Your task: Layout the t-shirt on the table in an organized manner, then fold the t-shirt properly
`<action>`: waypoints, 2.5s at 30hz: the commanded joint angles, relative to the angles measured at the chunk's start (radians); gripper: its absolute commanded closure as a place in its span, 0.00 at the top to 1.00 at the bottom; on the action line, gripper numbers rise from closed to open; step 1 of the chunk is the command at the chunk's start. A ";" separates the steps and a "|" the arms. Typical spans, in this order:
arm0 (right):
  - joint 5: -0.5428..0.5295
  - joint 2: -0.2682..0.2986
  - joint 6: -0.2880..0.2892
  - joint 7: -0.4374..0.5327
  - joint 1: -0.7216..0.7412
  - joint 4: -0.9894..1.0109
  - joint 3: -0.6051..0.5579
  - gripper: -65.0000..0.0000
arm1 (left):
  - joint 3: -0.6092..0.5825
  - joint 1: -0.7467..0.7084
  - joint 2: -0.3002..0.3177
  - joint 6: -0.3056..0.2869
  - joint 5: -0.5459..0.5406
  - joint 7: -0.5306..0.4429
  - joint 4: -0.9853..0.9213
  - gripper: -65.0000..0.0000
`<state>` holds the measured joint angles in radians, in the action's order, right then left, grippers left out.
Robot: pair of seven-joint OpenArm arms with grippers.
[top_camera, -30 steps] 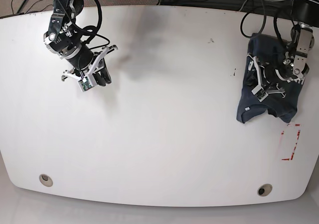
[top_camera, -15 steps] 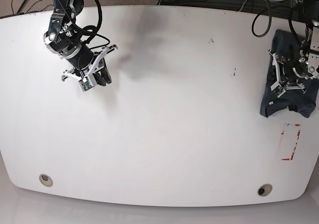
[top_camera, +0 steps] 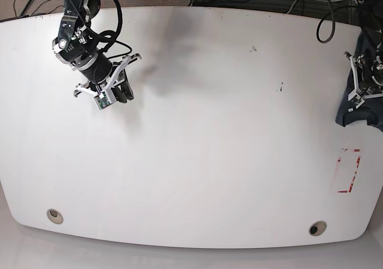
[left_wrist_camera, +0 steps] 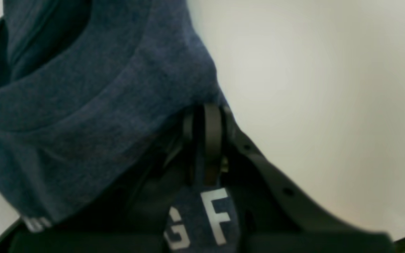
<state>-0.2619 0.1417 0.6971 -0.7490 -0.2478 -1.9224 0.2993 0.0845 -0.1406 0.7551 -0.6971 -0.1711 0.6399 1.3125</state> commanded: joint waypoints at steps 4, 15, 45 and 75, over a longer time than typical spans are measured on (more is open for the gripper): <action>-0.004 0.008 0.001 0.038 0.006 -0.019 0.002 0.14 | 0.031 0.026 0.014 -0.001 -0.003 -0.012 0.095 0.04; 0.111 0.005 0.001 0.240 -0.017 -0.016 0.002 0.14 | 0.056 0.000 -0.170 0.078 -0.003 -0.082 0.322 0.04; 0.152 -0.057 0.001 0.633 -0.465 -0.021 0.123 0.14 | 0.111 -0.715 -0.632 0.251 0.221 -0.737 0.646 0.04; 0.121 -0.034 0.001 0.696 -0.956 -0.009 0.143 0.06 | 0.108 -1.221 -0.602 0.250 0.219 -0.747 0.615 0.04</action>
<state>-0.1284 0.0994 0.6926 -0.0746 -1.1664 -1.9251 0.4351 0.1925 -1.3312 0.1551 -0.4423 0.0589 -0.0967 1.9327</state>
